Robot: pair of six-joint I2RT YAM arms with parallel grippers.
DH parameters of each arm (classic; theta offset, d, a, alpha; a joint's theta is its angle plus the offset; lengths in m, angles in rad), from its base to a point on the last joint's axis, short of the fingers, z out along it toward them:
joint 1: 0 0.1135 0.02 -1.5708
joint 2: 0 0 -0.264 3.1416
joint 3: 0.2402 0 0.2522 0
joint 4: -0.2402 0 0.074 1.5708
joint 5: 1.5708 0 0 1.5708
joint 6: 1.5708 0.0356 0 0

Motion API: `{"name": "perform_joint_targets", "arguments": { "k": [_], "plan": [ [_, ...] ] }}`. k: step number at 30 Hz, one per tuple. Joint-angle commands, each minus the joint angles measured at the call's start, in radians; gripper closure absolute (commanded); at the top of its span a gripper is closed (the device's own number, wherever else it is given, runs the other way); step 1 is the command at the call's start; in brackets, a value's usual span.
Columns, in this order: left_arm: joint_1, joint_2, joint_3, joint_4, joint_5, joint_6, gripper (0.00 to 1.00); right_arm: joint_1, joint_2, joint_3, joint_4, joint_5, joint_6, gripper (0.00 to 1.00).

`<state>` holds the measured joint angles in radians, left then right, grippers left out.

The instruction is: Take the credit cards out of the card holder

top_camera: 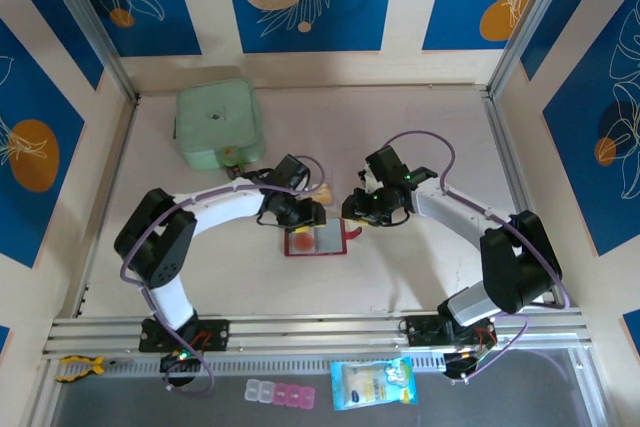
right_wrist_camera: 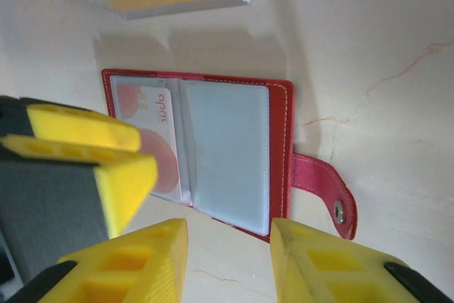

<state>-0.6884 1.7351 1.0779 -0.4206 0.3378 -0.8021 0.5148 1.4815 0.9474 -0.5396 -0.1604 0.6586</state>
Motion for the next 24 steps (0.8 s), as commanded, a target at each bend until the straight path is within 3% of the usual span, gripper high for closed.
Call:
{"name": "perform_joint_targets", "arguments": {
  "k": [1, 17, 24],
  "plan": [
    [0.037, -0.037, -0.053, -0.041, -0.034, 0.020, 0.51, 0.014, 0.022, 0.030, -0.005, -0.026, 0.012, 0.64],
    [0.053, -0.071, -0.136, 0.007, 0.003, -0.008, 0.52, 0.056, 0.092, 0.088, 0.006, -0.038, 0.012, 0.64],
    [0.052, -0.106, -0.105, -0.062, -0.056, 0.008, 0.52, 0.075, 0.110, 0.089, 0.041, -0.079, 0.036, 0.64]
  ]
}}
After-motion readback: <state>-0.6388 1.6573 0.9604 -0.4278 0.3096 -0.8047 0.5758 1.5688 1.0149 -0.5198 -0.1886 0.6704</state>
